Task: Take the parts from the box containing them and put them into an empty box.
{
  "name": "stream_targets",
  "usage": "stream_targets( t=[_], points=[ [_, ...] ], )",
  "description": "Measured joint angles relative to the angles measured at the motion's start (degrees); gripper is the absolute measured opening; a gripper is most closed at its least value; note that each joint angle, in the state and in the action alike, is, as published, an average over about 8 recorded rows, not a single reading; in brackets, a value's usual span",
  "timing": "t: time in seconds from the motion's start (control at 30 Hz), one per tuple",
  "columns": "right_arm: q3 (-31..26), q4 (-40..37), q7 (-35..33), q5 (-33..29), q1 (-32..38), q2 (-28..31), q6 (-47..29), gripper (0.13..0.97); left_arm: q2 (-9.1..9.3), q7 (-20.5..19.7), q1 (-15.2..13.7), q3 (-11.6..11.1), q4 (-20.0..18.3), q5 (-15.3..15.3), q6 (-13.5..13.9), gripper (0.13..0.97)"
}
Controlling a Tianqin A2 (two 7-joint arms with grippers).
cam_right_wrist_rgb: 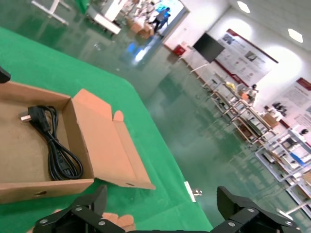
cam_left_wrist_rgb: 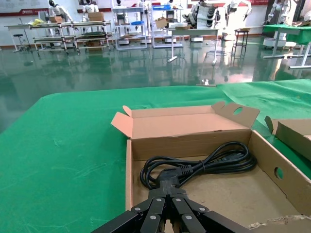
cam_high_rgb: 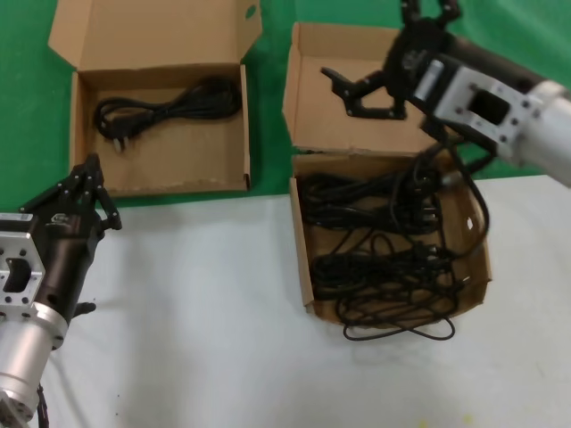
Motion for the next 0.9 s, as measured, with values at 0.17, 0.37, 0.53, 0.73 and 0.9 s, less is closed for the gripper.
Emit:
stream_targets(
  t=[0.17,0.37,0.53,0.73,0.9],
  points=[
    [0.9,0.8,-1.7,3.8,-2.0,1.4,1.4,0.771,0.01,0.0,0.0,0.0,0.0,0.0,0.0,0.145],
    [1.5,0.7,-1.6,5.4,-3.6,1.1,2.7,0.871,0.05,0.0,0.1,-0.1,0.0,0.1,0.0,0.166],
    [2.2,0.5,-1.4,7.3,-5.7,0.6,4.5,0.913,0.1,-0.1,0.2,-0.2,0.0,0.2,0.0,0.187],
    [3.1,0.3,-1.1,9.9,-8.5,0.0,6.8,0.956,0.17,-0.2,0.3,-0.4,0.1,0.3,0.0,0.268],
    [3.9,0.1,-0.8,12.1,-10.8,-0.5,8.8,0.962,0.23,-0.3,0.3,-0.5,0.1,0.4,0.0,0.294]
  ],
)
